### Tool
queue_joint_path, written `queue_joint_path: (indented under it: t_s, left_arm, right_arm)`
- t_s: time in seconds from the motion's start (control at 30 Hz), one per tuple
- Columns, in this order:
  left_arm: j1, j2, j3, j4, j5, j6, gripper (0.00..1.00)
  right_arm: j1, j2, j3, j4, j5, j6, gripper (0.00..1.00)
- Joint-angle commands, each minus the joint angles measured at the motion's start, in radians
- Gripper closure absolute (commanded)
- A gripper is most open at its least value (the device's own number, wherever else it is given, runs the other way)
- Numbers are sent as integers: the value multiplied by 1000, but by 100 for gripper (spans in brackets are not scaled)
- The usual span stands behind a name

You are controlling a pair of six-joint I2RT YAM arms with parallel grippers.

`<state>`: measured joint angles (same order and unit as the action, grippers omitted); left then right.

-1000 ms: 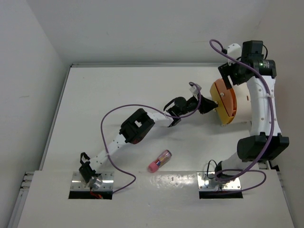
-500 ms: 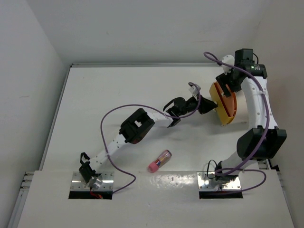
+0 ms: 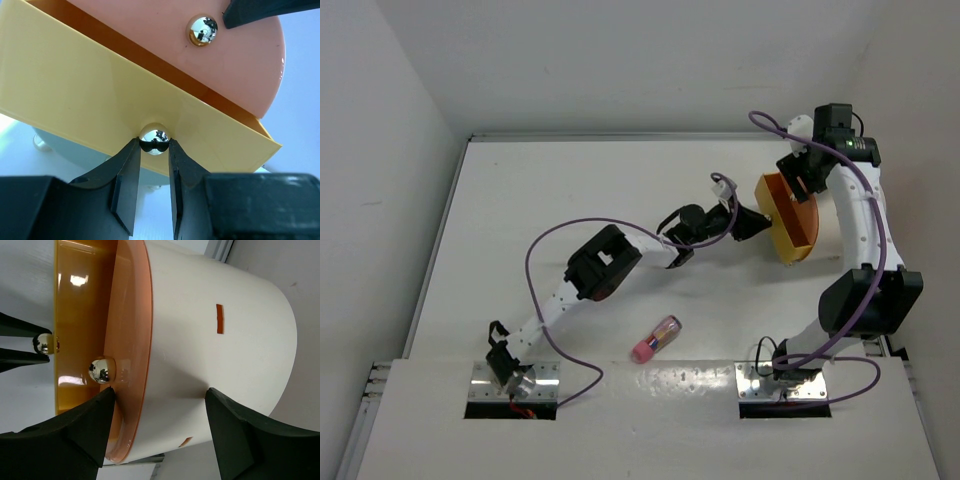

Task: Sort the stationery into containers
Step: Open the drawer in the storage box.

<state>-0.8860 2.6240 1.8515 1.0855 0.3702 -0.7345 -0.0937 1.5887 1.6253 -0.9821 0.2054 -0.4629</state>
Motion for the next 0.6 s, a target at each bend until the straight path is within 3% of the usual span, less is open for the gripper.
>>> queue_joint_path:
  t_s: [0.0,0.57]
  left_arm:
    - [18,-97,-47,82,22,-3,100]
    - [64,-232,-279,128,42,-12,100]
  right_arm:
    - [-1,-27,21,22,9,6,28]
    - [-18,-13,36,5,-8,26,28]
